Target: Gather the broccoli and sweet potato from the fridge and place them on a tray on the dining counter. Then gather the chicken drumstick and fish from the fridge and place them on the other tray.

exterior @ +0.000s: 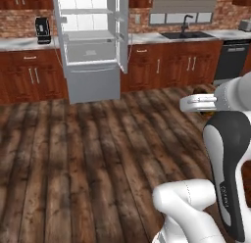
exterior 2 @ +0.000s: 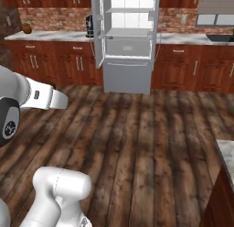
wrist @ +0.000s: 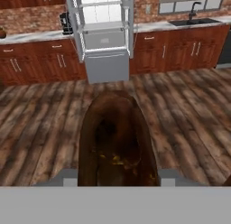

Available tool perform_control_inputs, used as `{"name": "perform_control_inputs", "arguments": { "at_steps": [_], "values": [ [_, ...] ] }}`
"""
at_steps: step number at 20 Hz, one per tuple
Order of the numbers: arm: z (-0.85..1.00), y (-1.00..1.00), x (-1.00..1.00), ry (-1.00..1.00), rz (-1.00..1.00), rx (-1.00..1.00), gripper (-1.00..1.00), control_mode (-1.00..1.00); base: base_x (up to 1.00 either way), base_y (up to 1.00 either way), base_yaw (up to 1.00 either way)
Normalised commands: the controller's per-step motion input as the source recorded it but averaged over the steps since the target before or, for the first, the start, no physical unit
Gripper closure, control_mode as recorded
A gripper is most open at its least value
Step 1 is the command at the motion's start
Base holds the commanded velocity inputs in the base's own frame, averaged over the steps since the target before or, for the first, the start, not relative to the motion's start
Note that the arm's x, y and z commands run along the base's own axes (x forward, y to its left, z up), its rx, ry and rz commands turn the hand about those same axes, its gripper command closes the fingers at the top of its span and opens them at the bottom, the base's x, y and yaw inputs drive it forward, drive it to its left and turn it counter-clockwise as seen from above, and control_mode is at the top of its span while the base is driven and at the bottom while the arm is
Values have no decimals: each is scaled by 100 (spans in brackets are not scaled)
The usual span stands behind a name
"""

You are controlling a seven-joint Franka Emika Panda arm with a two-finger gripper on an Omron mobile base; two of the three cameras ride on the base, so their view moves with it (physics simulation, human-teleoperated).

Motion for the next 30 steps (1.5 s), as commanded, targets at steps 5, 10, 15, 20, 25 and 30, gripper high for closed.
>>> {"name": "perform_control_inputs", "arguments": {
  "at_steps": [5, 10, 15, 20, 25, 30],
  "values": [
    [0, 0, 0, 0, 0, 0, 100, 100, -100, -11, 0],
    [0, 0, 0, 0, 0, 0, 100, 100, -100, -15, 0],
    [0, 0, 0, 0, 0, 0, 100, 100, -100, -16, -2],
    [0, 0, 0, 0, 0, 0, 100, 100, -100, -29, -1],
    [0, 0, 0, 0, 0, 0, 100, 100, -75, -67, 0],
    [0, 0, 0, 0, 0, 0, 100, 100, -72, -85, -1]
  ]
}}
